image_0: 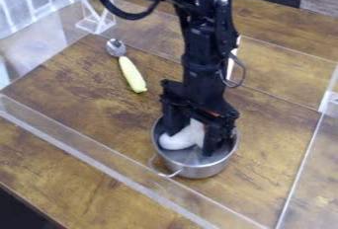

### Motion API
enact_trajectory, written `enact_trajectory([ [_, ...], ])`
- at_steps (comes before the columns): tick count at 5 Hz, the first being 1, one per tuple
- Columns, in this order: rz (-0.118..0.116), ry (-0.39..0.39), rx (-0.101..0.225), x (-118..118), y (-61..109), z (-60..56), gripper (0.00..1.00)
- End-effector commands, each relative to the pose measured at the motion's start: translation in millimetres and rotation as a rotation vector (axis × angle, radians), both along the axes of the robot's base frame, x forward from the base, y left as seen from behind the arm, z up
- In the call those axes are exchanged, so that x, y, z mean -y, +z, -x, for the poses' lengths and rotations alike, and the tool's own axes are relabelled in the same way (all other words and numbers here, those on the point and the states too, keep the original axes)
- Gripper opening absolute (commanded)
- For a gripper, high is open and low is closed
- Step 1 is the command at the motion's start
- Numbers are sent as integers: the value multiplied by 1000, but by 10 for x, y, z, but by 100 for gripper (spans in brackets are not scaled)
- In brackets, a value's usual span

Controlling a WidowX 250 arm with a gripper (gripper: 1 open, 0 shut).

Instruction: Remove the mushroom from the silver pot and put it on the table

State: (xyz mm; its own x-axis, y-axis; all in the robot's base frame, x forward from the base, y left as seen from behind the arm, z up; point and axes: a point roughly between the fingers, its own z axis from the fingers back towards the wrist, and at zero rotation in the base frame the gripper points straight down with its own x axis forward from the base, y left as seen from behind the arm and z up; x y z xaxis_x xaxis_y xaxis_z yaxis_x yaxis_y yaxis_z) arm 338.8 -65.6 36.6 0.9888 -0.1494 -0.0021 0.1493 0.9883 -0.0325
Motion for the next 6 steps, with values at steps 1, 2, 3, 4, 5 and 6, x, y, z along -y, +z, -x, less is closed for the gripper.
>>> enact_trajectory([
  [1,21,38,66,-77,126,-53,100],
  [2,28,69,80,-136,134,-8,100],
  [3,27,95,94,-171,178,39,100],
  [4,27,93,100,-212,197,-84,100],
  [5,31,90,105,-235,193,-211,100],
  [6,37,16,108,-153,243,-119,100],
])
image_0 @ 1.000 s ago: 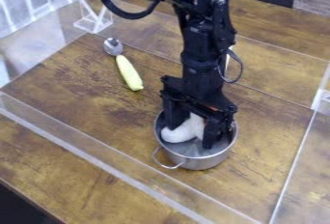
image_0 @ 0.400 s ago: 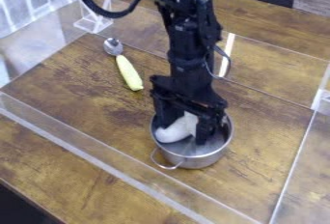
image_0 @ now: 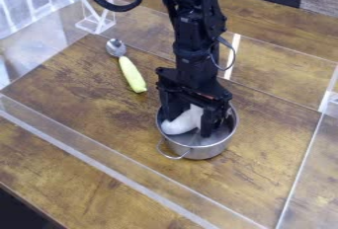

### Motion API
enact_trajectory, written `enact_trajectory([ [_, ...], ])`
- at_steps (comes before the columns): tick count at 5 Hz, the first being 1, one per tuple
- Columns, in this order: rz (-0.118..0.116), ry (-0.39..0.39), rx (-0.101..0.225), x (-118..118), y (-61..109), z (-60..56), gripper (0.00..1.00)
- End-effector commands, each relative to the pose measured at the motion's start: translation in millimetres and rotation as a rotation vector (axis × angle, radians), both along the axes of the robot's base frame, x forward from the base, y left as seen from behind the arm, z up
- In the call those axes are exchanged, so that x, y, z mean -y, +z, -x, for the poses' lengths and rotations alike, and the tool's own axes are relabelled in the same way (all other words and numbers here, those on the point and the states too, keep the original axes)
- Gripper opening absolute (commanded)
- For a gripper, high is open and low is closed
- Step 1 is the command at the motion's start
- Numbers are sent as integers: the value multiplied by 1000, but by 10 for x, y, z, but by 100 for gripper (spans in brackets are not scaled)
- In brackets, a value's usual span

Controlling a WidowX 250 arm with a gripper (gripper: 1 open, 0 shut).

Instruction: Remove the mushroom from the silver pot and put it on the table

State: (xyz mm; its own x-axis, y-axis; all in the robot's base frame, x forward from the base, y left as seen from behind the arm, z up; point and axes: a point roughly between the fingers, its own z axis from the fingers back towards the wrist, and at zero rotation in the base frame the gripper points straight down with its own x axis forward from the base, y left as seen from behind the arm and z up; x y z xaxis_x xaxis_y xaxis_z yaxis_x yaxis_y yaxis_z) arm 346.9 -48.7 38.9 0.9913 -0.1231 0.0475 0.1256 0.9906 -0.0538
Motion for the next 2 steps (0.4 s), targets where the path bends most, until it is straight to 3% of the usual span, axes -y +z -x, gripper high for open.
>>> enact_trajectory([
  [1,14,-79,65,83,261,59,100],
  [2,18,-74,69,77,276,35,100],
])
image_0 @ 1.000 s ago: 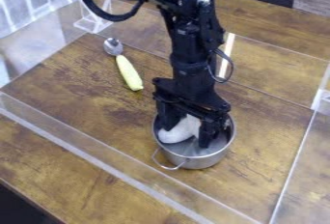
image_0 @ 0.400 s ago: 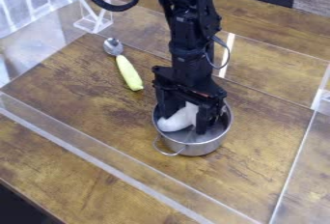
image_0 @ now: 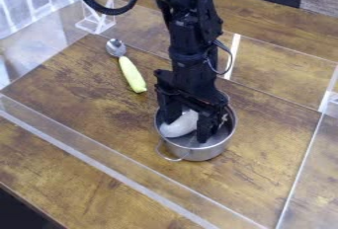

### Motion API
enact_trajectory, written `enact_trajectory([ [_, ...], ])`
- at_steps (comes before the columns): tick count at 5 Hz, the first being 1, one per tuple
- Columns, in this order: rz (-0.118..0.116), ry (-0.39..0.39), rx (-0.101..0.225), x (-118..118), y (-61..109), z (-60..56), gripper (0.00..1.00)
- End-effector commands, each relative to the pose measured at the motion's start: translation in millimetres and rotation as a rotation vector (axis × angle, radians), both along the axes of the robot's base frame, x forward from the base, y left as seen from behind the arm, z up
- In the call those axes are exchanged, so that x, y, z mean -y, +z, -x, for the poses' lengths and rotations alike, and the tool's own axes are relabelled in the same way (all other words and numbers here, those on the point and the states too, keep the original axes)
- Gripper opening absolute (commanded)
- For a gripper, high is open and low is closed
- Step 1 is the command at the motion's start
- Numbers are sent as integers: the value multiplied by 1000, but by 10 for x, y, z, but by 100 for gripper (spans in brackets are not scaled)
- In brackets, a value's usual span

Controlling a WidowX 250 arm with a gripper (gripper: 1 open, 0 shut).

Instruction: Remove the mushroom from the silver pot and put it on the table

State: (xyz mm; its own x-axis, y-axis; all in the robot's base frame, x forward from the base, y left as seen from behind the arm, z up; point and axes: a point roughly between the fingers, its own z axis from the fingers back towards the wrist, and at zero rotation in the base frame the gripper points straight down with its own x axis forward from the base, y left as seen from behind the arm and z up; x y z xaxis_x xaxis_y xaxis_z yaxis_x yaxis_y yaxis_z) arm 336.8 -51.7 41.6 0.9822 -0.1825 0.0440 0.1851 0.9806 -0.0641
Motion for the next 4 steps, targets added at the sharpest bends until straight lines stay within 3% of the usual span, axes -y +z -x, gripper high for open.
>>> enact_trajectory([
  [1,16,-8,78,41,270,-97,100],
  [3,29,-172,86,284,302,-132,100],
  [4,28,-196,82,473,242,-91,100],
])
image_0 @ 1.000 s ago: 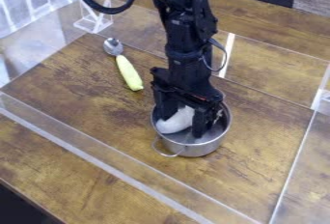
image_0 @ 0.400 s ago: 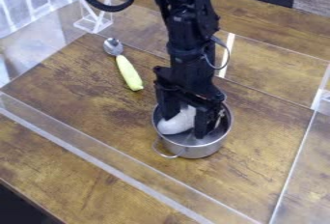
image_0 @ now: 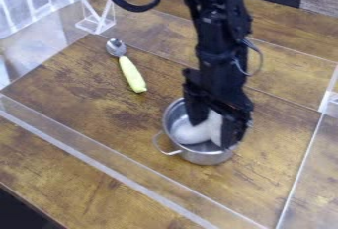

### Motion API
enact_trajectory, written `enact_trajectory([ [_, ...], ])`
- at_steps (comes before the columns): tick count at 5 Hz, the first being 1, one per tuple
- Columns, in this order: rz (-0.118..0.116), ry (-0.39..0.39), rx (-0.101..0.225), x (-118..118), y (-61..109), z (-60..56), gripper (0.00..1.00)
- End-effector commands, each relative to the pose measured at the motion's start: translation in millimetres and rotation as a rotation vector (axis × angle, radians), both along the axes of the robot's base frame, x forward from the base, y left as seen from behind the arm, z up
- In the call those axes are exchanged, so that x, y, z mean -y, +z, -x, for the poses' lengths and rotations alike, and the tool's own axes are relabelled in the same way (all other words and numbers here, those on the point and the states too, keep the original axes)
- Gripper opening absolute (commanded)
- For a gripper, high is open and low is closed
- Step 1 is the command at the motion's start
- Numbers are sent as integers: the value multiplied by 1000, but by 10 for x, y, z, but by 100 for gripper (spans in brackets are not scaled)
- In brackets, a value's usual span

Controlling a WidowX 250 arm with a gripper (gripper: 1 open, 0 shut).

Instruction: Remove the mushroom from the silver pot and put it on the table

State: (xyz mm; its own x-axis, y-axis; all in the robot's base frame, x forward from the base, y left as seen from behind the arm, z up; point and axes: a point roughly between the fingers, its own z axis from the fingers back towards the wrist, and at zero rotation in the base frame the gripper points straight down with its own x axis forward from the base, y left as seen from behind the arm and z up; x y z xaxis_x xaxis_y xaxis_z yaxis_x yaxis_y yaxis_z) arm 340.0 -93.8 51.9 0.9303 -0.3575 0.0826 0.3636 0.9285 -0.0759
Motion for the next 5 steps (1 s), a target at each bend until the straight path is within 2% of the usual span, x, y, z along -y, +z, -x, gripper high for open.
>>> enact_trajectory([
  [1,-5,-31,41,168,112,-8,100],
  [2,-6,-54,34,299,34,19,100],
  [3,-5,-98,30,372,4,79,0],
  [4,-5,-149,30,369,-37,104,0],
  [5,-10,-202,34,350,-8,135,0],
])
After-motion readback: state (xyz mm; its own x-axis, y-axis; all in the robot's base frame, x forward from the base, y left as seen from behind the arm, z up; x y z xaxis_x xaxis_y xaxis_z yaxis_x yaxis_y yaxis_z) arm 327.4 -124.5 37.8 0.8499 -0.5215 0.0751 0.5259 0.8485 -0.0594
